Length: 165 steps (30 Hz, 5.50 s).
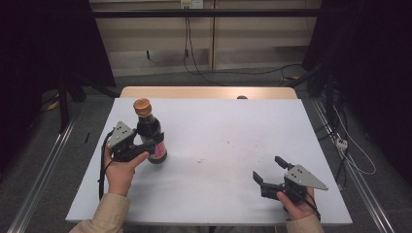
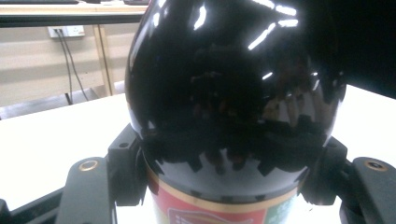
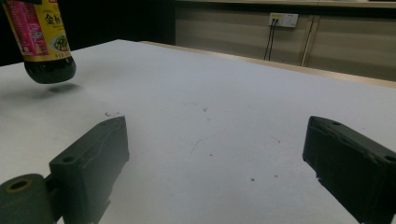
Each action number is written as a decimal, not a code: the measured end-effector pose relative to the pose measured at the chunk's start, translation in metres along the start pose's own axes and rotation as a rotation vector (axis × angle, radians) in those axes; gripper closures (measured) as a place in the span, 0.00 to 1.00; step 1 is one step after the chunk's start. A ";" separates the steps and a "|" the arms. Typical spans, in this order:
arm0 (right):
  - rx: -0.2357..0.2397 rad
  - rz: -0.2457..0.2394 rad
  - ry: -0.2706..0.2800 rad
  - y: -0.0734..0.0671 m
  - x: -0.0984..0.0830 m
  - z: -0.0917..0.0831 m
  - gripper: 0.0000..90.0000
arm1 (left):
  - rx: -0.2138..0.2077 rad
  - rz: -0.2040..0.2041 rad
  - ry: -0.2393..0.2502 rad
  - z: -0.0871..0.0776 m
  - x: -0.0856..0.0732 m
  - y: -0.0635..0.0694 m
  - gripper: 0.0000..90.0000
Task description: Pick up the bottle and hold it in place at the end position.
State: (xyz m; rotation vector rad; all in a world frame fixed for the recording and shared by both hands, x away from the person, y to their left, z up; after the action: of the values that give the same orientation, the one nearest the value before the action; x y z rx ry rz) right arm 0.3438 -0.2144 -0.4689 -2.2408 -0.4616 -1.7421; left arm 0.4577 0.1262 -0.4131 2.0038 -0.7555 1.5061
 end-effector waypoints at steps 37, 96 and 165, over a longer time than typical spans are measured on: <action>-0.002 -0.010 0.006 0.002 0.002 -0.003 0.07 | -0.186 0.071 -0.017 0.078 0.024 0.055 0.35; 0.001 -0.001 -0.003 0.006 -0.002 -0.002 0.08 | -0.240 0.085 -0.017 0.165 0.013 0.085 0.35; 0.008 -0.020 -0.015 0.002 -0.002 0.001 0.08 | -0.293 0.014 -0.026 0.135 0.014 0.077 0.05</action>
State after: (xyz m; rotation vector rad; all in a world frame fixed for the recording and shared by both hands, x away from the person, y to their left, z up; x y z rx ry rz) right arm 0.3445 -0.2158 -0.4715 -2.2533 -0.4950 -1.7310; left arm 0.4990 -0.0238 -0.4276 1.8047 -0.9428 1.2942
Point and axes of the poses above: each handheld gripper's, and its own axes: z roughly forward along the jaws, x roughly out of its top, y roughly to its right, the point moved 10 cm from there along z, roughly forward along the jaws, and after that the axes turned 3 degrees about -x, right-handed, at the moved point
